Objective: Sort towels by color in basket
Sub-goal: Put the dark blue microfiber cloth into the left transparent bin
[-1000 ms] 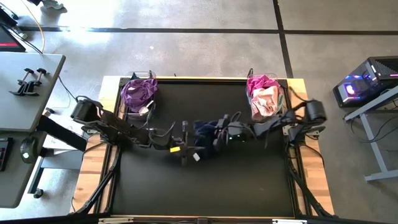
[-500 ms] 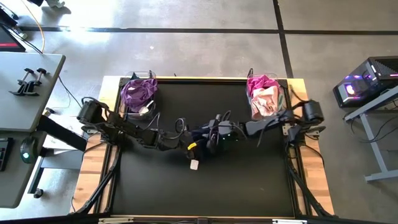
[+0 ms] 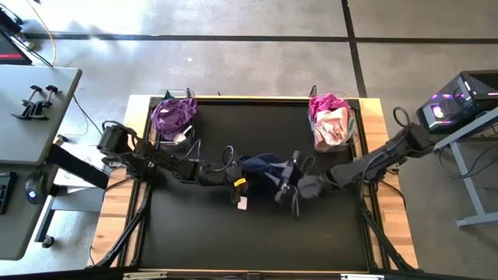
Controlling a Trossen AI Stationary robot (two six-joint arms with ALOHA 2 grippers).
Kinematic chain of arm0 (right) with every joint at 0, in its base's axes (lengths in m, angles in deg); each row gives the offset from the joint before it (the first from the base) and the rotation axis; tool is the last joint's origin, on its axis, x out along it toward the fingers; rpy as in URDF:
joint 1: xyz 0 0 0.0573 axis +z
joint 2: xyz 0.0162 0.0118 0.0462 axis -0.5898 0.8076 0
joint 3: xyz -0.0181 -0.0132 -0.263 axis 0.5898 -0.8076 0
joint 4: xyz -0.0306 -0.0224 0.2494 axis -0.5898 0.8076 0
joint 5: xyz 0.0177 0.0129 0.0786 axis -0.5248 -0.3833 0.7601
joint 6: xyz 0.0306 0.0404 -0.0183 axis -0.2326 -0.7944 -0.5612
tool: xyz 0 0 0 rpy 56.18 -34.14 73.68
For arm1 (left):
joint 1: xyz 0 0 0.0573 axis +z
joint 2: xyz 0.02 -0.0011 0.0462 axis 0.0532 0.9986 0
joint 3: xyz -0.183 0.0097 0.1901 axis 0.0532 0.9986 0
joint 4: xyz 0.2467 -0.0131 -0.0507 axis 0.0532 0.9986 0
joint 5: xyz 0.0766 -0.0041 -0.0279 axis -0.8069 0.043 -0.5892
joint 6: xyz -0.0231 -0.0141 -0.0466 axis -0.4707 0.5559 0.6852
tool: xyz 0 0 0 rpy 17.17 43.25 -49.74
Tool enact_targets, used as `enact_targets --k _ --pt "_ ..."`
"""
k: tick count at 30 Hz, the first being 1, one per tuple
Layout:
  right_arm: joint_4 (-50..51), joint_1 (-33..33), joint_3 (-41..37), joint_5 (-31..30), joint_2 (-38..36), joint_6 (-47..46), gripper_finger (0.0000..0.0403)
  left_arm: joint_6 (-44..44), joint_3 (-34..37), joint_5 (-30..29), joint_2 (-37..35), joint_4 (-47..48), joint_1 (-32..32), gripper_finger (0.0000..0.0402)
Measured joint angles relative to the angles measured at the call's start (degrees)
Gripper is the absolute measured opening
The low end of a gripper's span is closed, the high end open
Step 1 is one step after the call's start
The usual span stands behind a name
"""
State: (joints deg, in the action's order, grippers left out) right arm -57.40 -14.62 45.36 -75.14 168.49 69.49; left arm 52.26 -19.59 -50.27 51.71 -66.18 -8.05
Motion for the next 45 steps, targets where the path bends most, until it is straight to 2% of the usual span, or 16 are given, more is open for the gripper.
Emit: enact_targets --k 5,10,16,19,21,25,29,32,35,40,45 --pt "0.30 4.88 -0.02 -3.26 0.40 -0.65 0.0155 0.58 -0.32 -0.14 -0.17 1.18 1.54 0.0161" --pt "4.83 7.96 -0.07 -4.42 0.68 -5.45 0.0155 0.82 -4.59 4.53 -3.28 2.64 1.65 0.0144" --pt "7.52 11.46 -0.07 -10.70 0.58 -8.37 0.0155 -4.79 -11.45 4.40 -3.68 17.73 2.95 0.0143" --pt "7.54 12.36 -0.07 -12.02 0.56 -9.54 0.0155 -5.33 -14.56 4.67 -3.76 27.02 4.20 0.0161" --pt "7.68 12.41 -0.07 -12.07 0.56 -9.61 0.0155 -5.33 -14.98 6.18 -3.76 29.89 5.20 0.0181" --pt "7.71 12.39 -0.07 -12.09 0.56 -9.66 0.0155 -3.40 -13.68 10.21 -3.76 29.88 6.95 0.0228" --pt "7.70 12.24 -0.07 -12.11 0.60 -9.66 0.0155 -2.26 -11.40 10.23 -2.19 28.37 8.88 0.0270" --pt "7.75 12.24 -0.07 -12.17 0.62 -10.52 0.0155 -2.86 -10.18 10.46 0.76 23.87 10.33 0.0285" --pt "8.14 12.24 -0.07 -12.17 0.63 -12.01 0.0155 -4.10 -9.95 12.50 5.14 22.76 11.44 0.0287" --pt "8.29 12.22 -0.07 -12.18 0.65 -12.61 0.0156 0.27 -10.86 13.11 11.99 22.55 12.63 0.0280" --pt "8.82 11.52 -0.07 -12.18 0.65 -13.55 0.0156 0.49 -11.35 13.06 14.84 22.02 12.59 0.0234"
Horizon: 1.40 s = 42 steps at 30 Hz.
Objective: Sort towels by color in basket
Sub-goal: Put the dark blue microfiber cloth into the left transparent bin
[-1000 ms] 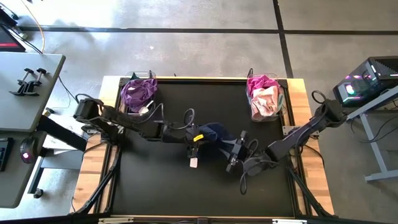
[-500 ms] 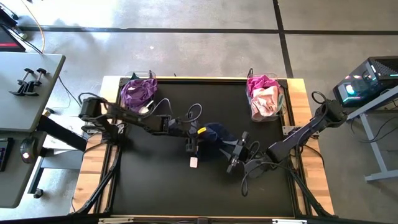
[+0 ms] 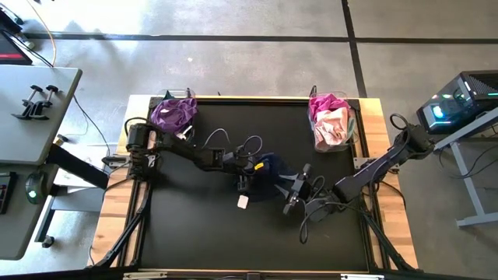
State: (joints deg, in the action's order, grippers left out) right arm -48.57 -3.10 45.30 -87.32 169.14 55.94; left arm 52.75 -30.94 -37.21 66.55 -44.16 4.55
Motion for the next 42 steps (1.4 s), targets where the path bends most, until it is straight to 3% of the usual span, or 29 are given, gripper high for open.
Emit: enact_targets --k 4,8,9,12,16,21,24,28,34,40,42 --pt "1.02 -0.67 0.00 0.02 0.02 -1.16 0.0156 0.87 0.10 -4.96 -0.97 1.41 -0.61 0.0148" --pt "1.77 -0.92 0.00 0.06 0.02 -2.53 0.0156 -1.55 0.49 -11.24 -6.43 7.77 -0.54 0.0031" --pt "1.77 -0.92 0.00 0.08 0.02 -2.55 0.0156 -1.85 0.49 -13.03 -9.01 10.13 -0.55 0.0017" --pt "1.84 -0.92 0.00 0.09 0.04 -2.49 0.0156 -1.93 0.29 -21.78 -18.65 16.59 -1.34 0.0022" --pt "2.07 -0.92 0.00 0.13 0.04 -2.53 0.0156 -7.56 0.43 -38.44 -32.13 25.26 -3.00 0.0021" --pt "2.43 -0.92 0.00 0.18 0.07 -3.26 0.0156 -18.84 0.32 -59.87 -47.77 26.66 -2.40 0.0006" --pt "2.76 -0.92 0.00 0.18 0.07 -3.45 0.0156 -21.90 0.32 -66.23 -55.12 28.44 -0.17 0.0004" --pt "2.79 -0.92 0.00 0.20 0.07 -3.45 0.0156 -14.11 0.27 -65.67 -61.73 38.24 6.13 0.0004" --pt "3.46 -0.92 0.00 0.18 0.07 -3.45 0.0156 6.84 0.67 -57.23 -63.55 58.70 19.48 0.0004" --pt "4.07 -0.92 0.00 0.17 0.24 -3.63 0.0156 10.78 10.47 -53.39 -61.42 55.70 30.76 0.0014" --pt "4.02 -0.92 0.02 0.17 0.82 -3.59 0.0156 10.17 13.32 -49.14 -60.36 52.91 34.25 0.0022"
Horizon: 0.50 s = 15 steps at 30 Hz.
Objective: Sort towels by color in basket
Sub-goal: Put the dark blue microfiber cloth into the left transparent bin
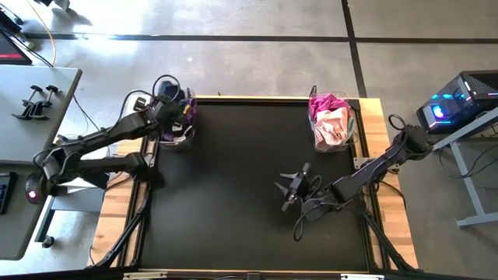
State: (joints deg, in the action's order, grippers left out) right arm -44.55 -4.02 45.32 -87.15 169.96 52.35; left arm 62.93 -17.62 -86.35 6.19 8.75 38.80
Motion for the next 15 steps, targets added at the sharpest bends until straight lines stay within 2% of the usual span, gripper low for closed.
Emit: enact_targets --k 3,5,9,15 --pt "0.00 -0.15 0.00 -0.08 1.57 -0.53 0.0156 -3.09 2.39 12.33 1.73 -3.91 4.50 0.0045" --pt "-0.02 -0.29 0.00 -0.11 2.81 -1.40 0.0156 -4.81 2.28 18.22 3.09 -5.49 6.77 0.0069" --pt "-3.48 -0.61 0.00 -0.17 4.96 -1.16 0.0156 -6.00 -1.73 23.20 4.89 -1.13 10.17 0.0125" --pt "-5.04 -0.63 0.00 -0.55 5.28 0.57 0.0156 -6.42 -15.11 26.38 7.25 15.22 11.47 0.0194"
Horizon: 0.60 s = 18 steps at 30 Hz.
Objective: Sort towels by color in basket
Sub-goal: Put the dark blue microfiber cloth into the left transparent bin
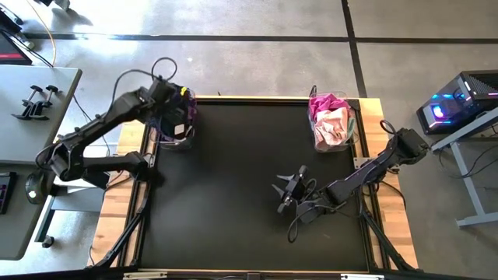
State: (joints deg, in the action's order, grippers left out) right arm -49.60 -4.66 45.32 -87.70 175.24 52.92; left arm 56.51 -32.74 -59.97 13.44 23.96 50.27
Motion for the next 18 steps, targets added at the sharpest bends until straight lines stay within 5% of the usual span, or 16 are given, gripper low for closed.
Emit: enact_targets --k 6,10,18 --pt "-0.24 -0.39 0.00 -0.48 0.00 -0.26 0.0156 -0.65 -13.09 1.07 2.99 12.63 -0.02 0.0215" --pt "-0.22 -0.39 0.00 -0.45 0.00 -0.37 0.0156 -1.26 -14.07 2.97 3.51 12.59 0.90 0.0200" --pt "-0.40 -0.39 0.00 -0.39 0.00 -0.40 0.0156 -0.09 -4.07 3.36 5.76 3.03 0.87 0.0052"
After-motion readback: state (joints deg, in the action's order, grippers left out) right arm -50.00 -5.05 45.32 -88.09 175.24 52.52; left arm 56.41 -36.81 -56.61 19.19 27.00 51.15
